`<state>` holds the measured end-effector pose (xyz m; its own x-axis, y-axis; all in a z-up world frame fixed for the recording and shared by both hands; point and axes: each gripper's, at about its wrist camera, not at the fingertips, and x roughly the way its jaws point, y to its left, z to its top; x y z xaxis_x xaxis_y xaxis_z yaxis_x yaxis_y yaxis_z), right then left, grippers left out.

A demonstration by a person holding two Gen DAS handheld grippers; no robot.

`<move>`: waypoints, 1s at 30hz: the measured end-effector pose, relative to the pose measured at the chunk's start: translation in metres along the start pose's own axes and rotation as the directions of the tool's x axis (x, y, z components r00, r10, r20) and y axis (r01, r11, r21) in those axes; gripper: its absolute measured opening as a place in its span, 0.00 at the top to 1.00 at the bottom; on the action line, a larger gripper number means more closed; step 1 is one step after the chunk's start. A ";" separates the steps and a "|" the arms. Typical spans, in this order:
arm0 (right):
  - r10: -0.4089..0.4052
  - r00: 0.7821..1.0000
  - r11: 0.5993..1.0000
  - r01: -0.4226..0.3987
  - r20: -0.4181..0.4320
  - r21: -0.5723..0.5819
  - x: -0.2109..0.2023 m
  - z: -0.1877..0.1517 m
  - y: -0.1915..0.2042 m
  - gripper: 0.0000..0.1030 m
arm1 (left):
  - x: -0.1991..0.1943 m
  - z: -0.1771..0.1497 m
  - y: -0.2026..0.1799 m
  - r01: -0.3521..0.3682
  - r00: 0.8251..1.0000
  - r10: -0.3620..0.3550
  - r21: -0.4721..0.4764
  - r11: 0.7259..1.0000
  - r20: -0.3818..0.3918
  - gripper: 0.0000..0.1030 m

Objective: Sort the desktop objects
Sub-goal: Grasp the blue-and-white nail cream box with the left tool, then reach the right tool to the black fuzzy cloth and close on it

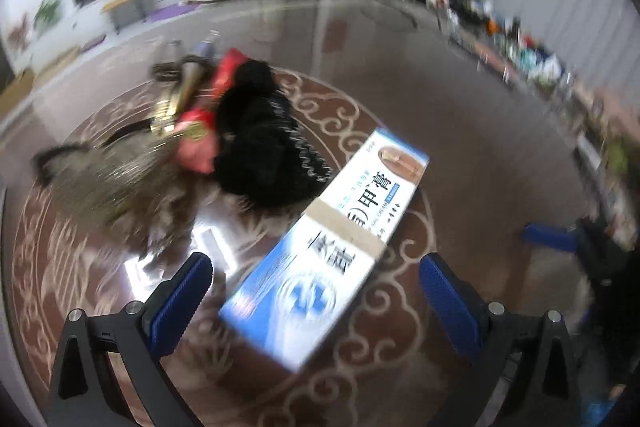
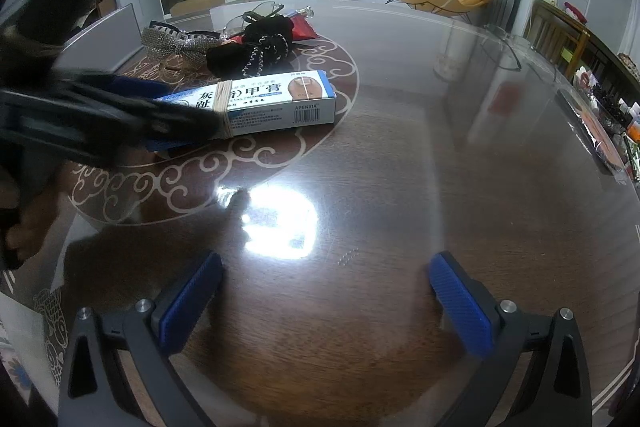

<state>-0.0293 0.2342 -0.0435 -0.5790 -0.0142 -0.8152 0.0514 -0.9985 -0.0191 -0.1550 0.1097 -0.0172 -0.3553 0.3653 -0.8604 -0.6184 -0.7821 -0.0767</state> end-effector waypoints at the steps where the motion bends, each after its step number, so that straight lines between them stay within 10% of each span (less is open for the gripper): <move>1: 0.000 1.000 1.000 0.000 0.000 0.000 0.000 0.000 0.000 0.00 | 0.009 0.003 -0.007 -0.028 0.999 0.029 0.039 0.999 -0.023 0.00; 7: -0.016 1.000 1.000 0.016 0.005 0.006 -0.002 -0.001 0.000 0.00 | 0.010 0.006 -0.023 -0.056 0.998 0.055 0.059 0.997 0.021 0.13; 11: -0.013 1.000 1.000 0.013 0.005 0.010 -0.003 -0.001 -0.001 0.00 | -0.006 -0.006 -0.021 -0.079 0.995 0.078 0.008 0.997 0.067 0.56; 21: -0.018 1.000 1.000 0.018 0.004 0.019 -0.003 -0.002 -0.001 0.00 | -0.058 -0.103 -0.018 -0.195 0.973 0.212 -0.168 0.966 0.089 0.57; 30: -0.015 1.000 1.000 0.015 0.003 0.027 -0.002 -0.002 0.001 0.00 | -0.097 -0.162 0.061 -0.322 0.920 0.385 -0.413 0.852 0.078 0.57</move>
<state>-0.0264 0.2338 -0.0430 -0.5821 0.0007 -0.8131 0.0210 -0.9997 -0.0159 -0.0446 -0.0554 -0.0203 -0.6191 0.0743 -0.7818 -0.1236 -0.9923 0.0036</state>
